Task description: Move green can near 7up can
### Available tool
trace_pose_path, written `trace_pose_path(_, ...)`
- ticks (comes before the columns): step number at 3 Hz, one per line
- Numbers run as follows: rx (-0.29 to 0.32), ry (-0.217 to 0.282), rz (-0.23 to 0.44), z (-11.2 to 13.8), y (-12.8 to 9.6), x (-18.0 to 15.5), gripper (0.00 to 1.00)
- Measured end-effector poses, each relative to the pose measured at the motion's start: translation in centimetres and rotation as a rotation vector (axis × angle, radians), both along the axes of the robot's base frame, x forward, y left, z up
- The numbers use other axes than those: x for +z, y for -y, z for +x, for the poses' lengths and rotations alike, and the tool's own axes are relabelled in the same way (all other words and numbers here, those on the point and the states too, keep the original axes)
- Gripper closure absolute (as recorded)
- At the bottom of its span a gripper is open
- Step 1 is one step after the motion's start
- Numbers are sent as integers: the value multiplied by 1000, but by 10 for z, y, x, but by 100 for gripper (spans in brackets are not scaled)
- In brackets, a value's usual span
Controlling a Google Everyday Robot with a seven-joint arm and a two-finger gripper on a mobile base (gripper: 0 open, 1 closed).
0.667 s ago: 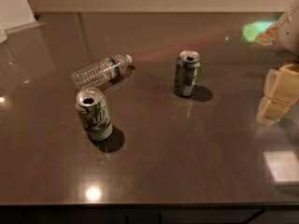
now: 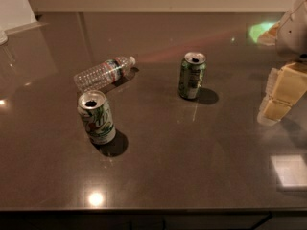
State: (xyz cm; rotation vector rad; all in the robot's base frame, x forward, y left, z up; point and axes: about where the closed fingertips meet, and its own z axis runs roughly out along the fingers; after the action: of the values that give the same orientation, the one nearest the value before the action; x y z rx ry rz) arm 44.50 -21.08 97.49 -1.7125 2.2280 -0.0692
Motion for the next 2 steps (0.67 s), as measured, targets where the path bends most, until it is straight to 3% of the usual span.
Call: trace_pose_path(2, -60, 20, 106, 58, -22, -26, 0)
